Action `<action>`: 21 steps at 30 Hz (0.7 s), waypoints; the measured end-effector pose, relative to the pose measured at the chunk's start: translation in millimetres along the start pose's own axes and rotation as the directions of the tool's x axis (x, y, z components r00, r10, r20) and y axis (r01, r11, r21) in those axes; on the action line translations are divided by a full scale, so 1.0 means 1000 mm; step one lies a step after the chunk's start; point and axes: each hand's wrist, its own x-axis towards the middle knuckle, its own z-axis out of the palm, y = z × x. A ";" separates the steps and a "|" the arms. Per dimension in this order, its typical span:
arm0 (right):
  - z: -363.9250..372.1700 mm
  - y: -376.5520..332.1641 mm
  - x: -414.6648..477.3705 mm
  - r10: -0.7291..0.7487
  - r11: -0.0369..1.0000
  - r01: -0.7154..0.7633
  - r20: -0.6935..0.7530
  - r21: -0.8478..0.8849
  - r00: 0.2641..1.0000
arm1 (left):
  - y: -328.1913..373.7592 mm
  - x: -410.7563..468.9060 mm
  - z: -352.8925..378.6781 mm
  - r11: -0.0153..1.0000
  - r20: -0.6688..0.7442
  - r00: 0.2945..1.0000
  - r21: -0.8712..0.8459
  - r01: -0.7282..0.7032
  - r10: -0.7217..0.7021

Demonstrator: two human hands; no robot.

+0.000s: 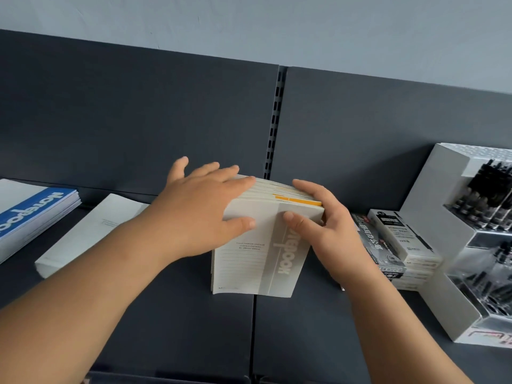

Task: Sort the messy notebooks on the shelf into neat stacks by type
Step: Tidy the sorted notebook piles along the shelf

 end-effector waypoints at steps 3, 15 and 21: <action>-0.002 0.001 0.000 0.011 0.997 -0.014 0.036 0.075 0.999 | 0.000 0.001 -0.002 0.993 0.065 0.998 -0.118 0.027 -0.020; -0.005 -0.008 0.002 -0.038 0.985 0.044 0.042 -0.165 0.998 | 0.003 0.005 -0.006 0.998 0.133 0.991 -0.057 0.023 -0.015; -0.020 -0.021 0.005 -0.031 0.811 0.093 0.117 -0.578 0.993 | 0.003 0.006 -0.009 0.986 0.173 0.985 -0.161 0.032 -0.004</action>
